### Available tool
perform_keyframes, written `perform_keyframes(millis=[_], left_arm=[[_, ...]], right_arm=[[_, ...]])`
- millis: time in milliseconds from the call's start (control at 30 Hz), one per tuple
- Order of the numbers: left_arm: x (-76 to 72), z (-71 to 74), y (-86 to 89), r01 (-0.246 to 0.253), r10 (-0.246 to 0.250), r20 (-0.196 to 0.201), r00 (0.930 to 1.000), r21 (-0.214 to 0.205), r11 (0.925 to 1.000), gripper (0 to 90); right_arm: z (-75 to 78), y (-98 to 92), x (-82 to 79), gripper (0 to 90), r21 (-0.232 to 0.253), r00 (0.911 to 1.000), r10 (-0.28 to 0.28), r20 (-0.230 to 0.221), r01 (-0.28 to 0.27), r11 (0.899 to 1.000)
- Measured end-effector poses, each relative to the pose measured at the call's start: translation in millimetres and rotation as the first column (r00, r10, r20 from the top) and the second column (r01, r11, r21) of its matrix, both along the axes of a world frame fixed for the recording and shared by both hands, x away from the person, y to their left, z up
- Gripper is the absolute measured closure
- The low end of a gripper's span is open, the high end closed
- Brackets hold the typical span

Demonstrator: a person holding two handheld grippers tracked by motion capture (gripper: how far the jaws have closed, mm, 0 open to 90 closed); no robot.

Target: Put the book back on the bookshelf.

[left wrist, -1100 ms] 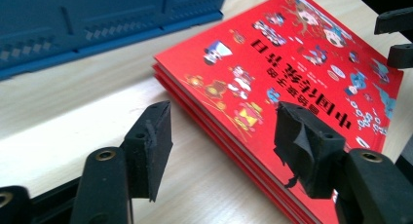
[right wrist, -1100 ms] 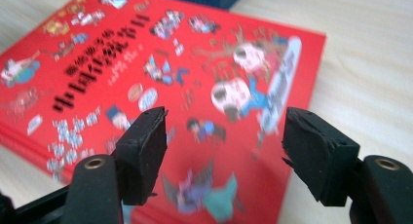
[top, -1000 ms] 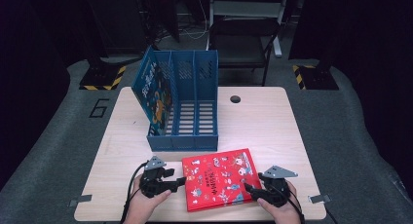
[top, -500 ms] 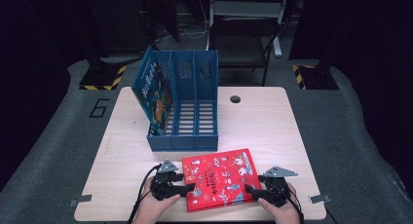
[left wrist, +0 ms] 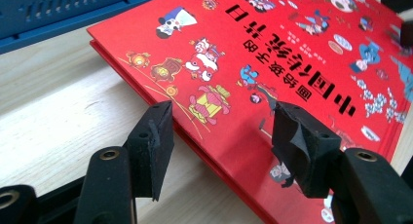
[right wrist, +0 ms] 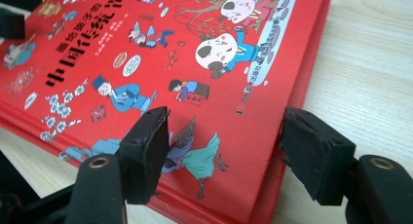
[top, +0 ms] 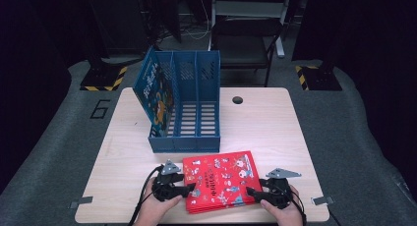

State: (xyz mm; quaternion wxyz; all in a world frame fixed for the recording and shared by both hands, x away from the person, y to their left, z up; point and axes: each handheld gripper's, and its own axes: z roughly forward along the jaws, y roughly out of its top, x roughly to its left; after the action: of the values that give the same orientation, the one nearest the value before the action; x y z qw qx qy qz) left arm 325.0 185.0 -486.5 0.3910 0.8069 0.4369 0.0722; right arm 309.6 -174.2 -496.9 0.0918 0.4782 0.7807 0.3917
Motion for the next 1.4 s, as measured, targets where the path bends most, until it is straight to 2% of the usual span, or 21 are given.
perform_keyframes(millis=[133, 167, 433, 533, 567, 600, 633, 667, 933, 967, 1067, 1167, 1300, 1333, 1400], left_arm=[[1.8, -0.2, 4.9, -0.024, 0.024, 0.002, 0.9997, -0.008, 0.9997, 41.2], [2.1, 0.5, 6.2, -0.016, 0.016, -0.004, 0.9999, -0.002, 0.9999, 41.2], [6.7, -0.4, 14.8, -0.047, 0.047, 0.015, 0.9988, 0.005, 0.9989, 41.1], [8.2, -0.6, 20.4, -0.051, 0.051, -0.004, 0.9987, -0.012, 0.9986, 40.7], [8.3, -2.2, 20.6, -0.068, 0.068, -0.009, 0.9977, -0.026, 0.9974, 40.2], [8.5, -3.3, 22.2, -0.066, 0.064, -0.034, 0.9973, -0.037, 0.9972, 39.0], [8.2, -4.1, 22.5, -0.067, 0.065, -0.043, 0.9969, -0.043, 0.9968, 38.0], [7.1, -5.9, 22.0, -0.079, 0.077, -0.041, 0.9962, -0.049, 0.9956, 37.5], [-0.8, -8.1, 25.1, -0.074, 0.069, -0.067, 0.9953, -0.065, 0.9952, 32.8], [-2.3, -8.5, 24.8, -0.076, 0.069, -0.085, 0.994, -0.082, 0.9938, 32.6], [-5.5, -10.0, 24.1, -0.063, 0.053, -0.104, 0.9932, -0.096, 0.9934, 32.0], [-8.0, -10.2, 22.6, -0.058, 0.048, -0.101, 0.9937, -0.097, 0.9936, 31.6], [-9.9, -10.4, 22.6, -0.056, 0.046, -0.101, 0.9939, -0.098, 0.9936, 31.4], [-10.3, -10.5, 22.5, -0.056, 0.046, -0.099, 0.9941, -0.097, 0.9937, 31.4], [-10.0, -10.9, 22.7, -0.051, 0.042, -0.097, 0.9945, -0.096, 0.994, 31.0]], right_arm=[[0.5, 6.4, -1.6, 34.3, -0.004, 0.9999, 0.017, -0.003, -0.017, 1.0], [0.4, 7.6, -1.8, 34.2, -0.002, 0.9998, 0.02, -0.003, -0.02, 1.0], [-0.1, 15.9, 0.4, 34.0, -0.001, 0.9985, 0.053, 0.009, -0.053, 0.999], [-0.5, 20.5, 0.5, 32.0, 0.0, 0.9974, 0.072, 0.011, -0.072, 0.997], [-0.4, 20.9, 0.6, 31.6, -0.005, 0.9968, 0.079, 0.015, -0.079, 0.997], [-0.3, 21.3, 0.6, 31.4, -0.007, 0.9965, 0.082, 0.017, -0.082, 0.997], [0.3, 20.9, 0.4, 31.6, -0.01, 0.996, 0.089, 0.014, -0.089, 0.996], [0.5, 20.2, 0.5, 31.9, -0.012, 0.9952, 0.097, 0.015, -0.097, 0.995], [2.9, 19.4, -6.6, 31.3, -0.032, 0.9918, 0.127, 0.014, -0.126, 0.991], [2.4, 19.8, -7.9, 30.8, -0.035, 0.9921, 0.124, 0.02, -0.123, 0.992], [2.7, 19.1, -15.3, 30.1, -0.041, 0.9904, 0.138, 0.01, -0.137, 0.99], [3.0, 17.8, -22.3, 30.6, -0.072, 0.9852, 0.17, 0.02, -0.168, 0.983], [1.8, 17.5, -29.3, 33.6, -0.109, 0.9831, 0.181, 0.03, -0.176, 0.978], [2.2, 16.8, -31.0, 34.6, -0.109, 0.9823, 0.186, 0.023, -0.182, 0.977], [2.1, 16.3, -32.1, 37.3, -0.118, 0.9824, 0.183, 0.037, -0.177, 0.977]])
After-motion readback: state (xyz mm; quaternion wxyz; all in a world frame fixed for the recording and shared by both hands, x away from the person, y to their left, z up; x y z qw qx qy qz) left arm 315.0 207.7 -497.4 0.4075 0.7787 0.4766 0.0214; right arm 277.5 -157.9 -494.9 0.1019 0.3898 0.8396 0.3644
